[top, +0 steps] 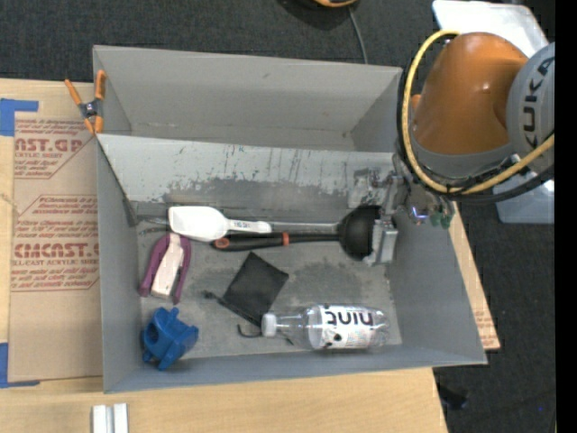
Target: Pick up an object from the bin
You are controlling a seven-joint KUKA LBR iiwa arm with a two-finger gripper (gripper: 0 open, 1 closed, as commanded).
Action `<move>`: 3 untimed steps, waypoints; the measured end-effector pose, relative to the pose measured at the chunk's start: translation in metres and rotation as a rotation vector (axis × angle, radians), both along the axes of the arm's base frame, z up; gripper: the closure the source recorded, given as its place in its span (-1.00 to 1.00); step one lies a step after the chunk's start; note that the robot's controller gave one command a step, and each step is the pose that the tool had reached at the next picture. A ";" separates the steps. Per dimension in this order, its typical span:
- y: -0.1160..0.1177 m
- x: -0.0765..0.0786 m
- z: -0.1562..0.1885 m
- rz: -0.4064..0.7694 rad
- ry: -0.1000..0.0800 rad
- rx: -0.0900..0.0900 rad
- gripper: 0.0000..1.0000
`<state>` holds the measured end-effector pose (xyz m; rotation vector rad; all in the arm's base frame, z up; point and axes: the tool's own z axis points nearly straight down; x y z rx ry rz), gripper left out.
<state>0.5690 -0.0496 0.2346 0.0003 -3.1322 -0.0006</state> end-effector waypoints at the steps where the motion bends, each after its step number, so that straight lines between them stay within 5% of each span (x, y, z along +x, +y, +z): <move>1: 0.000 0.001 0.005 0.001 -0.008 -0.001 -1.00; 2: 0.016 0.015 -0.093 0.008 -0.005 -0.001 -1.00; 3: -0.074 0.023 -0.080 0.029 -0.014 -0.003 -1.00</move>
Offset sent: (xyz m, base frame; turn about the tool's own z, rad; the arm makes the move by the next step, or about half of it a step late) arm 0.0251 0.0289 -0.1646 -0.0144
